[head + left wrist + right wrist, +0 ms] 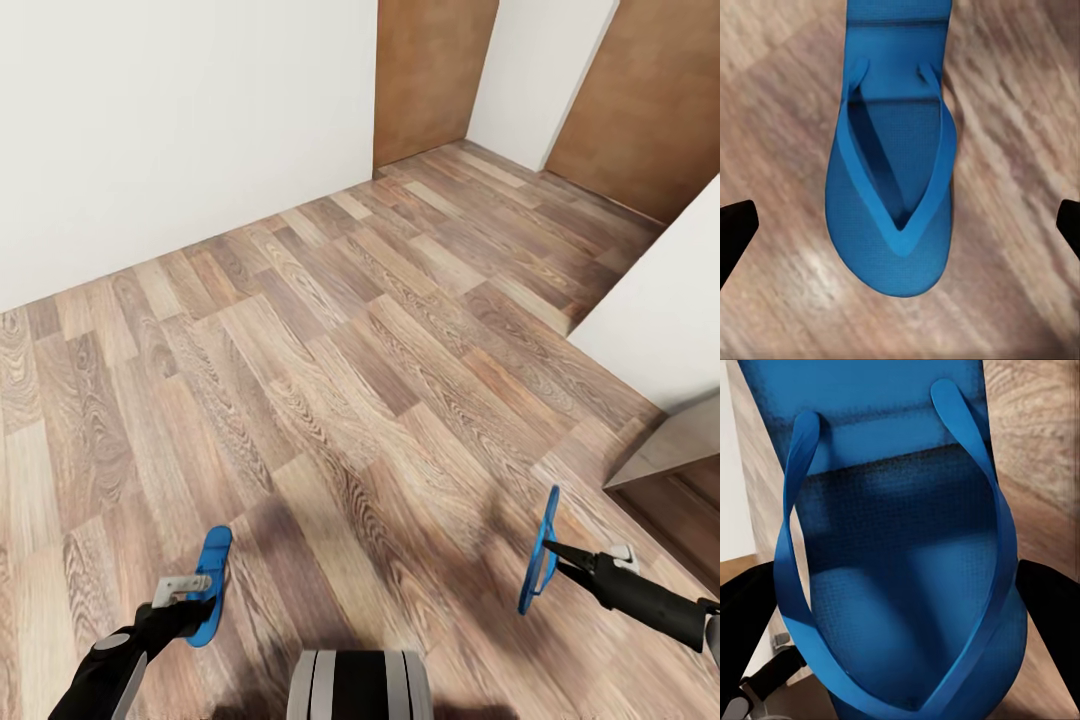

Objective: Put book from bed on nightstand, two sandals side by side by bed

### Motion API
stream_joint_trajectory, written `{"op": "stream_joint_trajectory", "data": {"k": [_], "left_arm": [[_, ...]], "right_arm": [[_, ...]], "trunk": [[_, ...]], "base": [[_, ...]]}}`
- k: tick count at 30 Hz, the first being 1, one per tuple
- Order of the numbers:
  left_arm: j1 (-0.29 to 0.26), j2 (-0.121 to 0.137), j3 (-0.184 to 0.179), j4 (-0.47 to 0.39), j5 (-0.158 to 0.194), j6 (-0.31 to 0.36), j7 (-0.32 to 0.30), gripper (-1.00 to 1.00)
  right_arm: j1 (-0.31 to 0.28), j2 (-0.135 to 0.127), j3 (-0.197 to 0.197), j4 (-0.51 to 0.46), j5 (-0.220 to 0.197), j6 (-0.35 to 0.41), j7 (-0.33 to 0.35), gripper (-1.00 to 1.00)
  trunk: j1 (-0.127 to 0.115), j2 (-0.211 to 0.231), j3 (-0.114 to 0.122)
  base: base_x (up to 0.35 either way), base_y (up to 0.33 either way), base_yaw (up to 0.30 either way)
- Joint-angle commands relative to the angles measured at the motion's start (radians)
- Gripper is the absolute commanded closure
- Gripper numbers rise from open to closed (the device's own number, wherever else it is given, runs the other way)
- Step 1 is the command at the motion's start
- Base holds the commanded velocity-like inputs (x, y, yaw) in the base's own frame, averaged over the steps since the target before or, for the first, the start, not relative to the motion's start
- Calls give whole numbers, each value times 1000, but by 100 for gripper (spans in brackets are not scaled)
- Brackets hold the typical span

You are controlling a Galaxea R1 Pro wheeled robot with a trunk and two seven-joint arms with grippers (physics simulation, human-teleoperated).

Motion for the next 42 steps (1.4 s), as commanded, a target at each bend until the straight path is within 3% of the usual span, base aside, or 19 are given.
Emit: {"op": "stream_joint_trajectory", "data": {"k": [1,34,36,40,42], "left_arm": [[0,-1,3,-2,-5,5,-7,-100],[0,-1,4,-5,-5,6,-8,-100],[0,-1,4,-6,-5,6,-7,-100],[-3,-1,4,-98,-5,26,-4,-100],[-16,-1,4,-178,-5,91,-3,-100]], "right_arm": [[-1,-1,-1,1,-2,5,4,100],[-1,7,-1,0,-3,4,4,100],[-1,7,-1,0,-3,4,3,100],[-1,7,-1,0,-3,4,3,100],[-1,7,-1,0,-3,4,3,100]], "trunk": [[0,-1,-5],[15,-8,-132],[15,-8,-132],[15,-8,-132],[15,-8,-132]], "base": [[0,0,0],[0,0,0],[0,0,0],[0,0,0],[0,0,0]]}}
